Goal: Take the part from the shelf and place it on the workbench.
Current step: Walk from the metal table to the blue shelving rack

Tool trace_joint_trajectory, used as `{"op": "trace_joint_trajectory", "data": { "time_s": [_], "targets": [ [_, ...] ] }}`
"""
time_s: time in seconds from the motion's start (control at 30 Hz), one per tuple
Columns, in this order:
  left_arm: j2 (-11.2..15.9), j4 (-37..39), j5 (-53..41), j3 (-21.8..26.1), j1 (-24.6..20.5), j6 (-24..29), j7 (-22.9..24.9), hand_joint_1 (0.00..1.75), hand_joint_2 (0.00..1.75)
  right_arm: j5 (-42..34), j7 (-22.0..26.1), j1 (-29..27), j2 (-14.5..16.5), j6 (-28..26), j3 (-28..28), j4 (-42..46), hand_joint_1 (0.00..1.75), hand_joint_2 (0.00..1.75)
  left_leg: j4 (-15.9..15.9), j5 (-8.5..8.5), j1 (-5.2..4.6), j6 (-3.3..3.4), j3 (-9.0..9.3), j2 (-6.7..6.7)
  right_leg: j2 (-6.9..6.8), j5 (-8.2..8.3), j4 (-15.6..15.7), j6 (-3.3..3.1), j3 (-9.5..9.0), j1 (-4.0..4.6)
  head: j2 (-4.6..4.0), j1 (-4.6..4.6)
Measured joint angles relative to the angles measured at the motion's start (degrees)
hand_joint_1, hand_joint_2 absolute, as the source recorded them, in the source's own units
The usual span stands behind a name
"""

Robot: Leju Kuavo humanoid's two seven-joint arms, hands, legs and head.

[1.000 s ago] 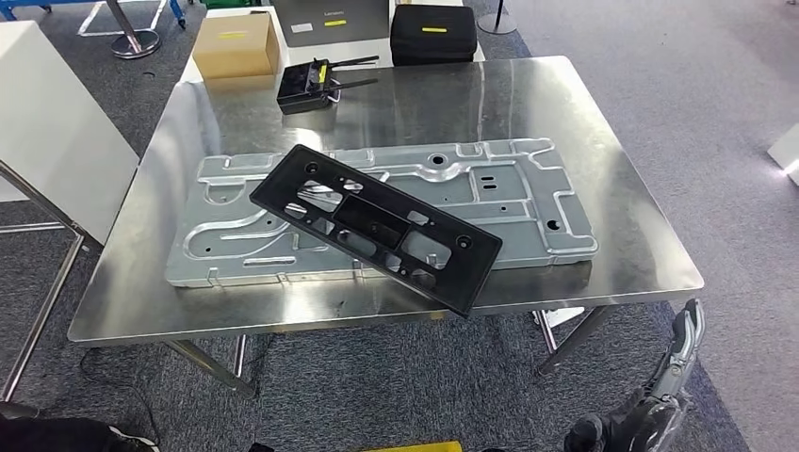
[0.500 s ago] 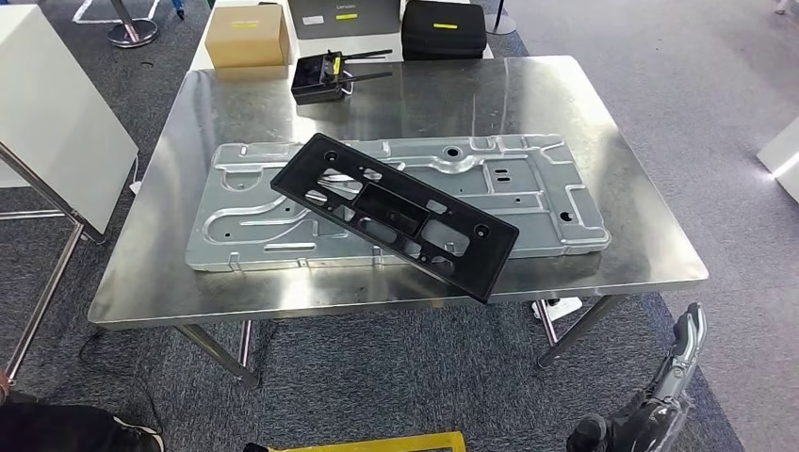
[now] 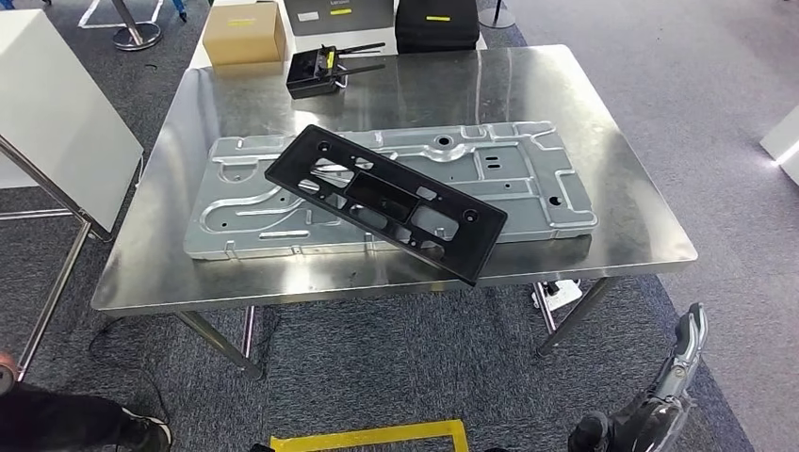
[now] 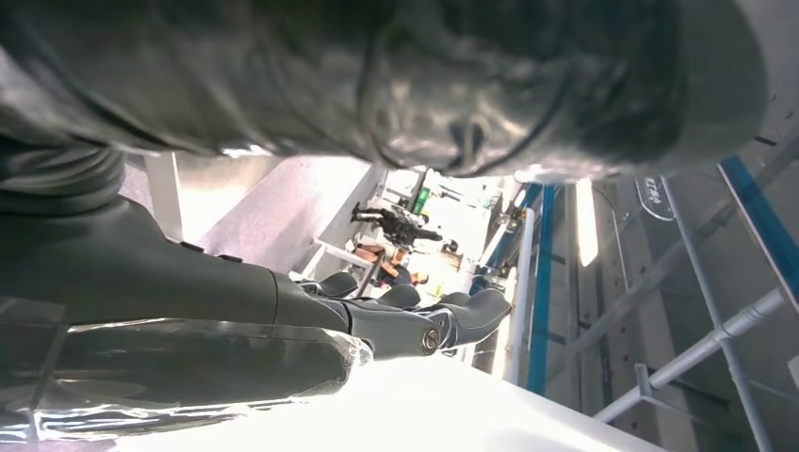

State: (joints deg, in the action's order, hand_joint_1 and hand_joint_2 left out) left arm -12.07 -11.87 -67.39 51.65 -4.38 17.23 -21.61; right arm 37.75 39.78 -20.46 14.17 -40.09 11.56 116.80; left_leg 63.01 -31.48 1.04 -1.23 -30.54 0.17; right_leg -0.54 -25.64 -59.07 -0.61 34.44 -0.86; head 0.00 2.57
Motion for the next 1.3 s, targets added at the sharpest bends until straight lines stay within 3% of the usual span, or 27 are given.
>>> {"op": "trace_joint_trajectory", "data": {
  "time_s": [0.07, 0.17, 0.2, 0.27, 0.33, 0.37, 0.4, 0.43, 0.53, 0.6, 0.7, 0.77, 0.83, 0.87, 0.9, 0.93, 0.97, 1.03, 1.1, 1.2, 1.23, 1.3],
  "targets": [
    [0.0, 0.0, 0.0, 0.0, -0.1, 0.0, 0.0, 0.00, 0.00, 0.0, 0.0, 0.0, 0.2, 0.0, 0.0, 0.0, 0.00, 0.00, -4.4, 1.09, -0.13, 0.55, 2.14, -0.28, 0.05, 0.29, -0.5, 0.71, 0.44, 0.11, 0.00, 0.05],
    [0.0, 0.0, 0.0, 0.0, 0.0, 0.1, 0.0, 0.00, 0.00, -0.1, 0.1, -0.1, 0.3, 0.0, -0.1, 0.0, 0.00, 0.00, -4.8, 1.81, -0.40, 1.95, 1.69, -0.38, 0.16, 0.89, -0.5, 2.00, 0.63, -0.04, 0.00, 0.09],
    [0.0, 0.0, 0.0, 0.0, 0.0, 0.1, 0.0, 0.00, 0.00, -0.1, 0.1, -0.1, 0.3, 0.0, -0.1, 0.0, 0.00, 0.00, -4.9, 2.24, -0.43, 2.50, 1.44, -0.27, 0.22, 0.21, -1.0, 2.31, 0.90, -0.18, 0.00, 0.11],
    [0.0, 0.0, 0.0, 0.0, -0.1, 0.1, 0.0, 0.00, 0.00, -0.3, 0.1, -0.2, 0.3, 0.0, -0.1, 0.0, 0.00, 0.00, -5.2, 3.19, -0.44, 3.48, 0.69, -0.04, 0.33, -3.77, -5.2, 2.64, 2.40, -0.38, 0.00, 0.14],
    [0.0, 0.0, 0.0, 0.0, -0.1, 0.1, 0.0, 0.00, 0.00, -0.5, 0.1, -0.2, 0.3, 0.0, -0.2, 0.0, 0.00, 0.00, -5.0, 3.97, -0.71, 3.93, -0.33, 0.11, 0.40, -8.71, -12.1, 2.77, 4.51, -0.37, 0.00, 0.13],
    [0.0, 0.0, 0.0, 0.1, -0.1, 0.1, 0.0, 0.00, 0.00, -0.7, 0.1, -0.2, 0.3, 0.0, -0.2, -0.1, 0.00, 0.00, -4.9, 4.36, -0.88, 4.00, -0.92, 0.18, 0.41, -9.91, -14.7, 2.76, 4.95, -0.36, 0.00, 0.13],
    [0.0, 0.0, 0.0, 0.1, -0.1, 0.1, 0.0, 0.00, 0.00, -0.8, 0.1, -0.2, 0.3, 0.0, -0.3, -0.1, 0.00, 0.00, -4.8, 4.70, -1.04, 4.03, -1.52, 0.23, 0.42, -9.87, -15.3, 2.65, 4.39, -0.33, 0.00, 0.12],
    [0.0, 0.0, 0.0, 0.1, 0.0, 0.1, 0.0, 0.00, 0.00, -0.9, 0.1, -0.2, 0.3, 0.0, -0.3, -0.2, 0.00, 0.00, -4.7, 5.03, -1.19, 4.02, -2.05, 0.24, 0.42, -8.89, -13.7, 2.40, 2.77, -0.24, 0.00, 0.13],
    [0.0, 0.0, 0.0, 0.1, -0.1, 0.2, 0.1, 0.00, 0.00, -1.0, 0.1, -0.2, 0.3, 0.0, -0.4, -0.2, 0.00, 0.00, -4.5, 5.91, -1.48, 3.73, -3.02, 0.19, 0.40, -5.56, -2.4, 1.03, -4.88, 0.49, 0.00, 0.10],
    [-0.1, 0.0, 0.0, 0.1, -0.1, 0.2, 0.1, 0.00, 0.00, -1.0, 0.1, -0.2, 0.3, 0.0, -0.5, -0.2, 0.00, 0.00, -4.6, 6.53, -1.35, 3.14, -3.27, 0.22, 0.34, -4.93, 1.1, 0.47, -6.64, 1.05, 0.00, 0.11],
    [-0.1, 0.0, 0.0, 0.2, -0.1, 0.2, 0.1, 0.00, 0.00, -1.1, 0.2, -0.3, 0.4, 0.0, -0.6, -0.2, 0.00, 0.00, -4.3, 6.64, -1.14, 2.04, -3.74, 0.22, 0.16, -3.40, 2.2, -0.16, -6.09, 0.94, 0.00, 0.11],
    [-0.1, 0.0, 0.0, 0.3, 0.0, 0.2, 0.1, 0.00, 0.00, -1.1, 0.2, -0.2, 0.5, 0.0, -0.7, -0.3, 0.00, 0.00, -1.2, 3.03, -1.00, 1.44, -4.94, 0.08, -0.06, -2.04, 3.0, -0.75, -5.18, 0.50, 0.00, 0.08],
    [-0.1, 0.0, 0.0, 0.3, 0.0, 0.2, 0.1, 0.00, 0.00, -1.2, 0.2, -0.2, 0.7, 0.0, -0.7, -0.5, 0.00, 0.00, 5.3, -2.19, -0.65, 0.88, -6.66, 0.01, -0.20, -0.94, 3.0, -0.97, -3.77, 0.52, 0.00, 0.03],
    [0.0, 0.0, 0.0, 0.4, 0.0, 0.2, 0.1, 0.00, 0.00, -1.2, 0.2, -0.2, 0.7, 0.0, -0.7, -0.6, 0.00, 0.00, 8.3, -3.54, -0.46, 0.59, -7.12, 0.02, -0.27, -0.42, 2.9, -0.87, -2.98, 0.50, 0.00, 0.03],
    [0.0, 0.0, 0.0, 0.4, 0.0, 0.2, 0.1, 0.00, 0.00, -1.3, 0.2, -0.2, 0.7, 0.0, -0.7, -0.7, 0.00, 0.00, 9.9, -3.56, -0.27, 0.31, -6.95, 0.02, -0.33, 0.08, 2.7, -0.73, -2.16, 0.44, 0.00, 0.03],
    [0.0, 0.0, 0.0, 0.5, 0.0, 0.2, 0.1, 0.00, 0.00, -1.3, 0.2, -0.2, 0.7, 0.0, -0.8, -0.8, 0.00, 0.00, 9.7, -2.33, -0.08, 0.04, -5.84, 0.03, -0.38, 0.52, 2.4, -0.52, -1.26, 0.33, 0.00, 0.03],
    [0.0, 0.0, -0.1, 0.6, 0.0, 0.2, 0.1, 0.00, 0.00, -1.4, 0.2, -0.2, 0.7, 0.0, -0.8, -0.9, 0.00, 0.00, 7.5, -0.59, 0.12, -0.20, -3.82, 0.04, -0.39, 0.89, 2.0, -0.24, -0.40, 0.19, 0.00, 0.02],
    [0.0, 0.0, -0.1, 0.7, -0.2, 0.2, 0.1, 0.00, 0.00, -1.5, 0.2, -0.2, 0.7, 0.0, -0.8, -1.0, 0.00, 0.00, -0.3, 0.92, 0.33, -0.43, 1.75, -0.02, -0.38, 1.44, 0.7, 0.40, 1.18, 0.01, 0.00, 0.01],
    [0.0, 0.0, -0.1, 0.8, -0.3, 0.2, 0.1, 0.00, 0.00, -1.6, 0.2, -0.2, 0.7, 0.0, -0.8, -1.0, 0.00, 0.00, -5.2, 0.13, 0.16, -0.01, 4.61, -0.21, -0.40, 2.00, -0.2, 1.15, 1.98, 0.08, 0.00, 0.04],
    [0.0, 0.0, -0.1, 0.9, -0.2, 0.2, 0.1, 0.00, 0.00, -1.6, 0.2, -0.2, 0.7, 0.0, -0.8, -1.0, 0.00, 0.00, -5.7, 0.77, -0.08, 1.47, 3.95, -0.15, -0.29, 2.54, -0.5, 2.34, 2.39, -0.05, 0.00, 0.04],
    [0.0, 0.0, -0.1, 0.9, -0.3, 0.2, 0.1, 0.00, 0.00, -1.7, 0.2, -0.2, 0.7, 0.0, -0.8, -1.0, 0.00, 0.00, -5.8, 1.34, -0.08, 2.12, 3.48, 0.00, -0.15, 1.26, -1.4, 2.63, 2.79, -0.21, 0.00, 0.05],
    [0.0, 0.0, -0.1, 0.9, -0.3, 0.2, 0.1, 0.00, 0.00, -1.7, 0.2, -0.3, 0.7, 0.0, -0.9, -1.1, 0.00, 0.00, -5.9, 2.56, -0.12, 3.06, 2.22, 0.28, 0.16, -3.96, -6.3, 3.00, 4.28, -0.40, 0.00, 0.07]
  ]
}}
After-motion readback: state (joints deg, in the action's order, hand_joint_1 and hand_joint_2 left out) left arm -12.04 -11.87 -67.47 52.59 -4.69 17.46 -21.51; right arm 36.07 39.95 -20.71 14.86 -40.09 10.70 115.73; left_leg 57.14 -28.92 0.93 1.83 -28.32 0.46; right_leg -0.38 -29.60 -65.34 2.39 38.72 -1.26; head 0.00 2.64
